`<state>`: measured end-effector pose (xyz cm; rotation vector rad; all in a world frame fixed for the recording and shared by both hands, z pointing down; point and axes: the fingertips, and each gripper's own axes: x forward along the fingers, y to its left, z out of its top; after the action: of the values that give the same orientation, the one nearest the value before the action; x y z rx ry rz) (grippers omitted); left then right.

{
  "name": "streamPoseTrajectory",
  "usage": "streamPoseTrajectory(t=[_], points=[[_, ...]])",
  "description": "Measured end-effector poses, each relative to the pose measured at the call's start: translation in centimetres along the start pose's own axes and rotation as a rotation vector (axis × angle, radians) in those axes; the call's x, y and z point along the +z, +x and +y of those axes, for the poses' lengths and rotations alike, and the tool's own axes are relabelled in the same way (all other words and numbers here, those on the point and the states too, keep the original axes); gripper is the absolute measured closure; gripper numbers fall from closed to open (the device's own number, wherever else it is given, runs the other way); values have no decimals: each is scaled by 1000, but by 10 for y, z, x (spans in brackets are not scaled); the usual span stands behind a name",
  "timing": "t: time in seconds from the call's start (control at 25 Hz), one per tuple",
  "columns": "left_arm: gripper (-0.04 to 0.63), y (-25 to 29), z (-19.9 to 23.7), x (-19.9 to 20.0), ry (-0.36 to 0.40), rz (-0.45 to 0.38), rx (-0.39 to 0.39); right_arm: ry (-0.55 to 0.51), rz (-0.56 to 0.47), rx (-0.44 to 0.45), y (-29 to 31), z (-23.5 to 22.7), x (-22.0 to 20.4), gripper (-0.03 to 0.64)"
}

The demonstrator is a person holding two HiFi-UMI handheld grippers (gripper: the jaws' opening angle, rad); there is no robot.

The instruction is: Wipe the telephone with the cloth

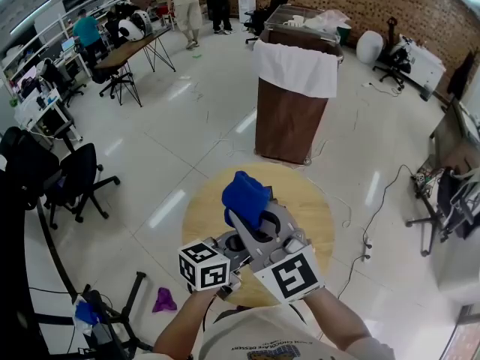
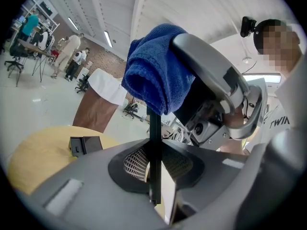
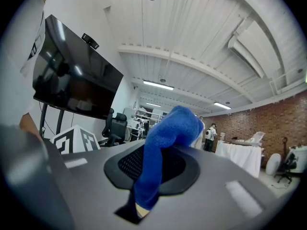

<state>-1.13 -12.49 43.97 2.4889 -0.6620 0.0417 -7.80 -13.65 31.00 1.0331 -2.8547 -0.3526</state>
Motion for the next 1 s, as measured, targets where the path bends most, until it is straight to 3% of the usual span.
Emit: streamPoseTrajectory(t=[1.0], points=[[534,-2,-4,-7,-2,3,-30,-74,-57,-90,1,-35,23,555]])
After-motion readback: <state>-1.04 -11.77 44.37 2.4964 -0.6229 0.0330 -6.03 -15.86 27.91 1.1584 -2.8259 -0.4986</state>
